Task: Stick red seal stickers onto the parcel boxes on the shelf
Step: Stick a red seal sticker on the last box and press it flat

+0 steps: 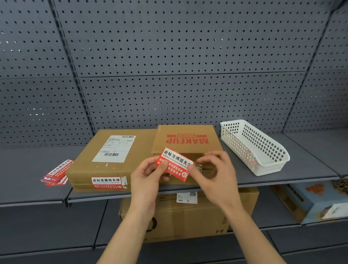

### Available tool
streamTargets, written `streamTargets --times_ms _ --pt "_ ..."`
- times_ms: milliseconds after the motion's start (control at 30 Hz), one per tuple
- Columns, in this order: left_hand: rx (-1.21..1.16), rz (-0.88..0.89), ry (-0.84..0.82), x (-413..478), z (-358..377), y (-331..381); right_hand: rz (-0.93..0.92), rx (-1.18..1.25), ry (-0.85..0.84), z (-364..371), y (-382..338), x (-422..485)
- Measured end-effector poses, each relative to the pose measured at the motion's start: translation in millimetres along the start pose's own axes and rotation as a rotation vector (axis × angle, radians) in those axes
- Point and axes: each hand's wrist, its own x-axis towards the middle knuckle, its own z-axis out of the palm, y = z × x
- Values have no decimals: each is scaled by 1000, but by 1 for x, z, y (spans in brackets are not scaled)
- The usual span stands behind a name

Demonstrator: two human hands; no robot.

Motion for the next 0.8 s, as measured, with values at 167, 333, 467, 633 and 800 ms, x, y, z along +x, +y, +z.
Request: streamTargets --times_ms 167,333,467,633,800 --pt "67 18 -30 -8 1 -3 56 25 -17 11 9 -6" --pt "594 391 -84 -1 -13 -5 8 -37 -84 0 14 -9" --pt "1049 682 -67 14 -19 3 -15 -81 -122 -1 20 -9" --pt "1221 793 -181 33 -19 8 21 -105 -171 0 23 -8" --pt "1279 791 -236 46 -17 10 41 -105 -193 -2 26 -8"
